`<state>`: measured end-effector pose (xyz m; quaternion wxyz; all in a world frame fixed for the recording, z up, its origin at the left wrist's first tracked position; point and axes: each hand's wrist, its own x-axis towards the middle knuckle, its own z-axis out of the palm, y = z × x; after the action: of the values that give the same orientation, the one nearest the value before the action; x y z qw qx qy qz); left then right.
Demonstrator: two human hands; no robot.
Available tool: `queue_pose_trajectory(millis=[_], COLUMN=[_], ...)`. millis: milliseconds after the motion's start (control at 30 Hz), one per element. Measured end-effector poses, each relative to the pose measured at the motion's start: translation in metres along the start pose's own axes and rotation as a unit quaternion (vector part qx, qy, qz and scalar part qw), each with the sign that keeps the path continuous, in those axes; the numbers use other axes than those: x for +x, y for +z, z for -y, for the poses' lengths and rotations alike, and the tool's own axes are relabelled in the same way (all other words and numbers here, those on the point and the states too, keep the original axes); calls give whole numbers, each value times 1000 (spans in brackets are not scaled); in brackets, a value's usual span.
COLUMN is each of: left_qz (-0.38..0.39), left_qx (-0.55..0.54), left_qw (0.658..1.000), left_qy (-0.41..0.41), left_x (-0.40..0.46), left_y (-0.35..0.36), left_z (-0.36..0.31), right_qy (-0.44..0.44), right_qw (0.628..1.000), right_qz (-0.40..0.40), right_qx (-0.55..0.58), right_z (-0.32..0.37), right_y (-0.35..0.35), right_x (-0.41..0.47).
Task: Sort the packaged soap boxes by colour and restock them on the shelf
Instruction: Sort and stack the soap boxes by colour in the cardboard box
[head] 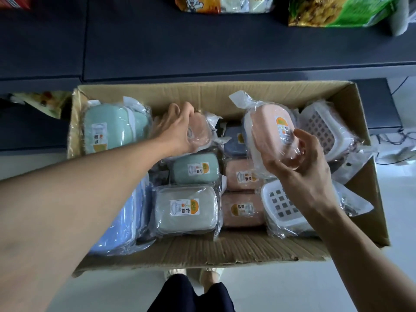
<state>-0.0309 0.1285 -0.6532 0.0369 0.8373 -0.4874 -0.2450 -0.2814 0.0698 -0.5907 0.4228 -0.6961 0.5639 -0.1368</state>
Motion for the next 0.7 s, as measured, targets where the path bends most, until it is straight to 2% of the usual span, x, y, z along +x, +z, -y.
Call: queue_pose_trajectory(millis=[133,200,267,400,500,567,700], left_qz=[-57,-49,-29,39,-18,-52,-86], left_qx=[139,167,145,11,24,46,-61], left_qw=[987,983,988,999,997,993,985], left_qy=[48,51,40,-23,-68,-93,-135], left_x=[3,6,10,12,6,-2,-22], left_y=[12,28,42,41,24,11,-4], left_z=[8,10,10,16,16,11,6], right_qy=[-7,-29,-54,-87,-176,-187,-199], right_qw=[1000,999,997,986,965,952,924], right_qz=[11,12,24,70,113,150,222], right_qx=[-3,-26,-58,-125,-159,-188,-237], right_z=[15,16,15,9,5,10,28], right_y=[9,13,15,22,34,44,67], right_x=[7,12,17,30,43,55,77])
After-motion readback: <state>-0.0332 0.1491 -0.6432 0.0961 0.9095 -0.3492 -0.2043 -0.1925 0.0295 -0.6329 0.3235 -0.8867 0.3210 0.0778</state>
